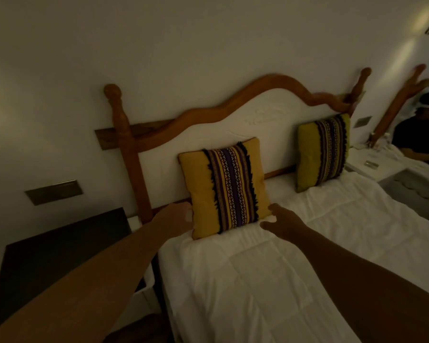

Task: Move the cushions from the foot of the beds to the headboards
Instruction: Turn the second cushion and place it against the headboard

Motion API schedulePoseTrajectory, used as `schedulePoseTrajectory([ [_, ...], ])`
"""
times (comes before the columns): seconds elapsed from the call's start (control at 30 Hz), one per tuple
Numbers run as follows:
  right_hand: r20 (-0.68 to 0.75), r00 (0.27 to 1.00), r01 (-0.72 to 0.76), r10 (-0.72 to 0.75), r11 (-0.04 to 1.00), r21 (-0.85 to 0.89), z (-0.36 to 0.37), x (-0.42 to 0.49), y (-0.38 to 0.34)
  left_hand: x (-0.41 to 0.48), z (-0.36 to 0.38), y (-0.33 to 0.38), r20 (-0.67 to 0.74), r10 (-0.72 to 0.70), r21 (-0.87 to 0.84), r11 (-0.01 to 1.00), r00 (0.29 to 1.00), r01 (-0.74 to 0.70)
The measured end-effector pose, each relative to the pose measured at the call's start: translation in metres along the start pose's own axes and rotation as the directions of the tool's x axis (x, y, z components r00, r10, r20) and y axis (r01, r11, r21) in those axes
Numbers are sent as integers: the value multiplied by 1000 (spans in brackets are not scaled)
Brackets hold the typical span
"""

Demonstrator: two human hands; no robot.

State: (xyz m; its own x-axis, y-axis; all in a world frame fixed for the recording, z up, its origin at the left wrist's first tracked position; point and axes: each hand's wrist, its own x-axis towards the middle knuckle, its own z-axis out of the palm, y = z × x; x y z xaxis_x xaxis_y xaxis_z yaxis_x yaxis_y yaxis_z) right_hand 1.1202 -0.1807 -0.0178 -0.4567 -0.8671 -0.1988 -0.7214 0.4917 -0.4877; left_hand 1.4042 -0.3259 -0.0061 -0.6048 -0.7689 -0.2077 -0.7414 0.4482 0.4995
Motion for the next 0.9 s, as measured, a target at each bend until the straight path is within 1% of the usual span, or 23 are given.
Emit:
schedulePoseTrajectory([
  [0.27, -13, 1000, -19, 19, 999, 38, -5, 14, -1, 14, 5, -8, -42, -6, -74, 997, 999, 3],
  [0.37, -15, 1000, 13, -13, 1000, 21, -1, 26, 0, 27, 8, -8, -73, -5, -105, 994, 997, -3],
  [0.5, -13, 1000, -20, 22, 996, 88, 2, 56, 1, 50, 9, -9, -114, -12, -148, 989, 993, -5],
  [0.63, -14, 999, -46, 48, 990, 137, 6, 97, 9, 84, 13, -16, -109, -25, -189, 982, 994, 4],
  [0.73, 26, 995, -94, 91, 982, 163, 6, 133, 18, 123, 23, -29, -88, -57, -227, 973, 995, 36],
  [0.8, 68, 991, -124, 114, 977, 171, 8, 158, 28, 149, 30, -36, -70, -102, -273, 959, 992, 80],
  [0.9, 89, 985, -164, 150, 968, 191, 10, 199, 43, 189, 42, -48, -39, -177, -359, 921, 983, 151],
])
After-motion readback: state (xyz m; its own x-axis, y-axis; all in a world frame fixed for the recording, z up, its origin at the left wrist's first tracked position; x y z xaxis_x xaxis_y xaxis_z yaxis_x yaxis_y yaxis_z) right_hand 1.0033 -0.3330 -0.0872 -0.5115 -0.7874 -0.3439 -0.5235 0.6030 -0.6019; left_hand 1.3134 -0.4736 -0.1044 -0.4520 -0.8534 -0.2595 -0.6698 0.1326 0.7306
